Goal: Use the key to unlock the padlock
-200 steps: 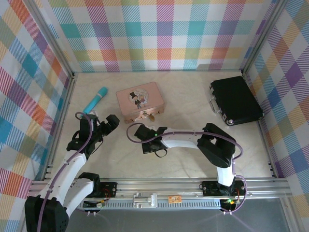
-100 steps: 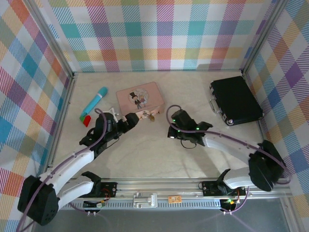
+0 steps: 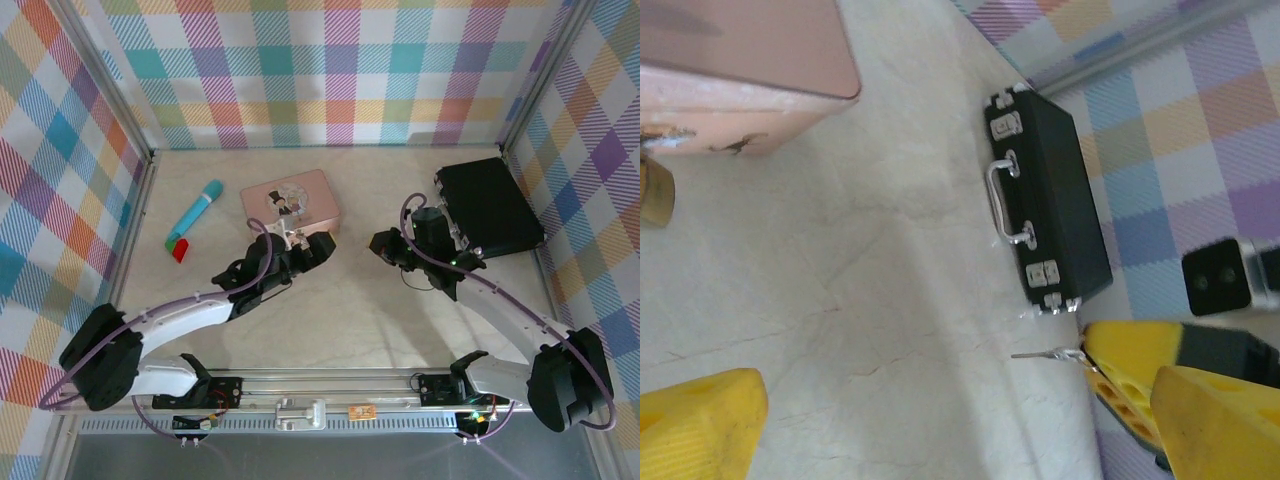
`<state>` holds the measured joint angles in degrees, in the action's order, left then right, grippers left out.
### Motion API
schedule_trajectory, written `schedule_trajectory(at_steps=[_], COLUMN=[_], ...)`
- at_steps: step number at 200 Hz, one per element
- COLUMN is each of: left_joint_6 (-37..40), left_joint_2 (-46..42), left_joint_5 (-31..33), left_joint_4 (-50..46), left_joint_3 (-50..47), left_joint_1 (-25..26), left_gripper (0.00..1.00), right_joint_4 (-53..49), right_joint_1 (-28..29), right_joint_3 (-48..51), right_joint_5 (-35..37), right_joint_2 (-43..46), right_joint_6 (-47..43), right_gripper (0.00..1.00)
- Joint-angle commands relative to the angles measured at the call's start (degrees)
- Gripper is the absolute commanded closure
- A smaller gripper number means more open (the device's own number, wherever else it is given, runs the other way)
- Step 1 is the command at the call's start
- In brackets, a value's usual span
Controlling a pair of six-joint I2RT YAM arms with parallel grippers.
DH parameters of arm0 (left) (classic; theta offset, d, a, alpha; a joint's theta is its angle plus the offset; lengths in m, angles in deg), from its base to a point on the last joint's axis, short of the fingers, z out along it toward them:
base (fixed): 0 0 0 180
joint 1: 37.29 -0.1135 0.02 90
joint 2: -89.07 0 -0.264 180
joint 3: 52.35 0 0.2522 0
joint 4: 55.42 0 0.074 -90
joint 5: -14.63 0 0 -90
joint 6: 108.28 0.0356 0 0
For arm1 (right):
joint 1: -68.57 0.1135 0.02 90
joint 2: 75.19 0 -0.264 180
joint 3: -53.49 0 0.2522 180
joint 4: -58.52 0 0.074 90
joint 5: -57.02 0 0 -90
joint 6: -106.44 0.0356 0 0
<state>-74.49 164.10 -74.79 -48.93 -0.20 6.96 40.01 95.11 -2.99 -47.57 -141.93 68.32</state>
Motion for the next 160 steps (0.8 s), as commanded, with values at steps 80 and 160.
schedule_trajectory(at_steps=[80,160], left_joint_6=[-38.6,-47.9], left_joint_2=[9.7,12.8], left_joint_5=[1.8,-3.8], left_joint_4=[5.0,8.8], left_joint_3=[7.7,5.4], left_joint_1=[1.4,1.6], left_gripper=[0.02,0.01], right_joint_4=[18.2,14.1], right_joint_1=[-0.6,-0.6], right_joint_3=[-0.3,-3.5], right_joint_5=[-13.4,-18.8], right_joint_2=[-10.9,-12.0], right_joint_6=[-1.0,-9.0], right_gripper=[1.00,1.00])
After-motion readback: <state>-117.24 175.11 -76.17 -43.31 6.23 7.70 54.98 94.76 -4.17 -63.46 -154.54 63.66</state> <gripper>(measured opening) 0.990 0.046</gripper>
